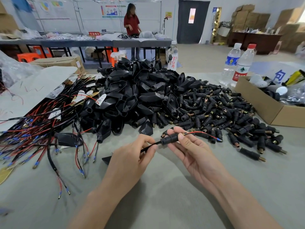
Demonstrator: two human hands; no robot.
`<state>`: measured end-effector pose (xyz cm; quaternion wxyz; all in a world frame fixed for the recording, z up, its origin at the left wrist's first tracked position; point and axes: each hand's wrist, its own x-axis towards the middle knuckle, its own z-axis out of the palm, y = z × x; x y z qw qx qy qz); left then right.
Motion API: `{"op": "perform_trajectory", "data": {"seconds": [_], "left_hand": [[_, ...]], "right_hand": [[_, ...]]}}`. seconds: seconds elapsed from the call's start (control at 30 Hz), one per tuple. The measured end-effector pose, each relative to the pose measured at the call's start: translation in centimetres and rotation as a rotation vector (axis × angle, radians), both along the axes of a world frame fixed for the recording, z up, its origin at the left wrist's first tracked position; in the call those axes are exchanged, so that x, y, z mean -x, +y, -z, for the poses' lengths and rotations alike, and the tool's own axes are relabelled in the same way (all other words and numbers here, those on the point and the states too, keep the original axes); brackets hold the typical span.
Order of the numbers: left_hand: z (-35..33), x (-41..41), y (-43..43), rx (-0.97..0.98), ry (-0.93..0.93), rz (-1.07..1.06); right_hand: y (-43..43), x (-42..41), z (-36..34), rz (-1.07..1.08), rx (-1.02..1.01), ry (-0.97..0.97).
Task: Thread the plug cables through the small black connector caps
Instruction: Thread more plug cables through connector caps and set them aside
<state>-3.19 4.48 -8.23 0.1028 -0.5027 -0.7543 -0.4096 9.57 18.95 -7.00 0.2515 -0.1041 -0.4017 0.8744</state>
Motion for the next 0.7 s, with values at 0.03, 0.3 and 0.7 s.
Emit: {"op": "perform_trajectory", "data": {"seconds": [0.03,0.3,0.7], "left_hand": [[0.1,0.1,0.0,-0.001,-0.003,-0.004],[0.3,-0.2,0.2,0.033,-0.075,0.04],[0.0,-0.1,0.5,-0.005,0.27,-0.032]], "right_hand": [[0.1,-0.1,0.0,0.002,0.006,0.001],[-0.4,0.2,0.3,-0.018,-0.018,-0.035],[-1.1,0.2,0.2,0.019,-0.182,-0.12]]}}
